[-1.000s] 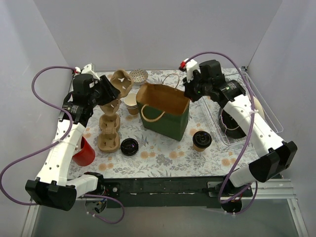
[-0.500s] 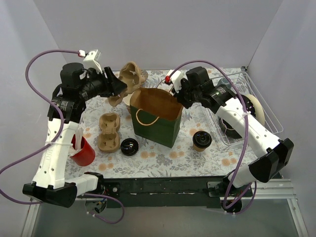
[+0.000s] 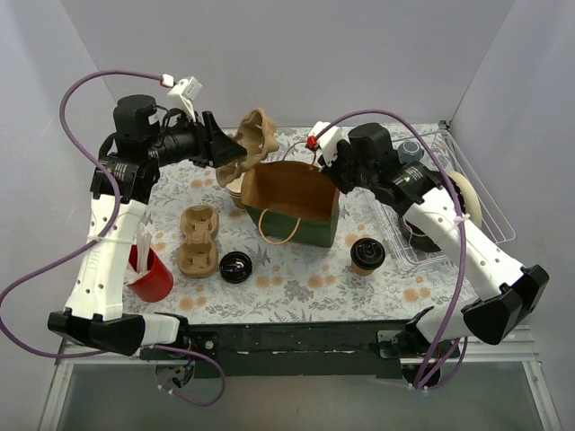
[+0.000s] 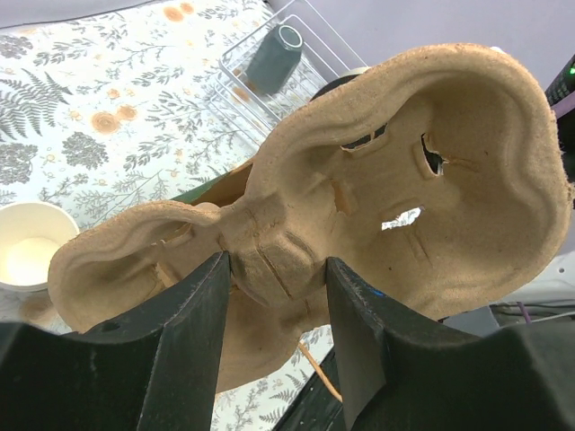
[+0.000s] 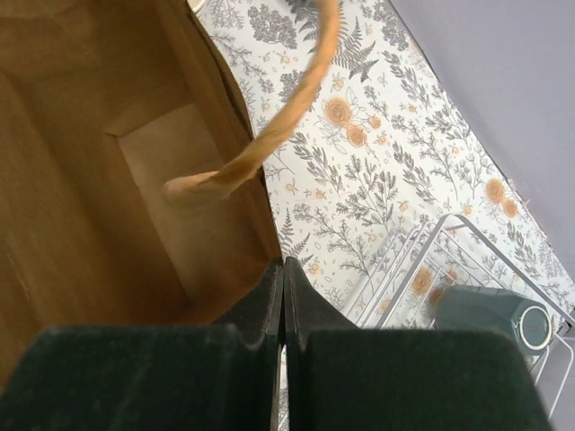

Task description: Pack the takeout coffee

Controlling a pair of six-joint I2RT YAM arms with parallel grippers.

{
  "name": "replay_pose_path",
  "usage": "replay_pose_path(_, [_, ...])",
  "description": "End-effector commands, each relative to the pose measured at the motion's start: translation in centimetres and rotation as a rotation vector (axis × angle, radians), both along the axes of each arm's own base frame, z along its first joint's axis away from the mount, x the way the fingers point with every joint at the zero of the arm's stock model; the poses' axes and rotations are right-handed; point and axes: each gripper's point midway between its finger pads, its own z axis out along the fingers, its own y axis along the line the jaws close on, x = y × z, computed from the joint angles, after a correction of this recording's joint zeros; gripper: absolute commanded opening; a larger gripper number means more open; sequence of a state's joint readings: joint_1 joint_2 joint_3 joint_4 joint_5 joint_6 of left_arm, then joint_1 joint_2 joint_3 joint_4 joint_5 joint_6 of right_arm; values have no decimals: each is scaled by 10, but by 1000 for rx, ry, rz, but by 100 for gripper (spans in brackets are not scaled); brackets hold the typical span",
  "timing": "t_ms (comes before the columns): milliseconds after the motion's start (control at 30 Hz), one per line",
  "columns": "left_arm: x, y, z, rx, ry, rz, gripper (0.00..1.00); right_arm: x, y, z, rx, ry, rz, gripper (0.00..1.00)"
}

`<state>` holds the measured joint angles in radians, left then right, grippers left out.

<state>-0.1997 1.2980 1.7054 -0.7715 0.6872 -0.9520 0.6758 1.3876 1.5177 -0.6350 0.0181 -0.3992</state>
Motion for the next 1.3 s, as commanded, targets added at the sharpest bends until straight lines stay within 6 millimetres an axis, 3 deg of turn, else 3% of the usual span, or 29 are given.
replay_pose_path(0, [-20, -13, 14, -15, -60, -112, 17, 5, 3, 26, 91, -95, -31, 1])
replay_pose_path(67, [-20, -17, 12, -13, -53, -110, 16, 3, 4, 25, 118, -104, -32, 1])
replay_pose_path(200, [-32, -48, -2, 22, -42, -155, 15, -2, 12, 13, 166, -63, -32, 1])
replay_pose_path(333, [-37, -61, -13, 34, -25, -173, 13, -1, 17, 4, 176, -5, -53, 1])
replay_pose_path(533, [-33, -54, -22, 101, -140, -160, 16, -5, 25, -1, 199, 28, -15, 1])
replay_pose_path(700, [-15, -50, -42, 174, -129, -118, 17, -4, 28, 0, 201, 51, -17, 1])
replay_pose_path(733, [-10, -51, -49, 190, -111, -112, 17, -4, 28, 0, 202, 56, -27, 12])
replay_pose_path(1267, [3, -50, -76, 257, -36, -88, 17, 23, 7, 29, 388, 62, -314, 34])
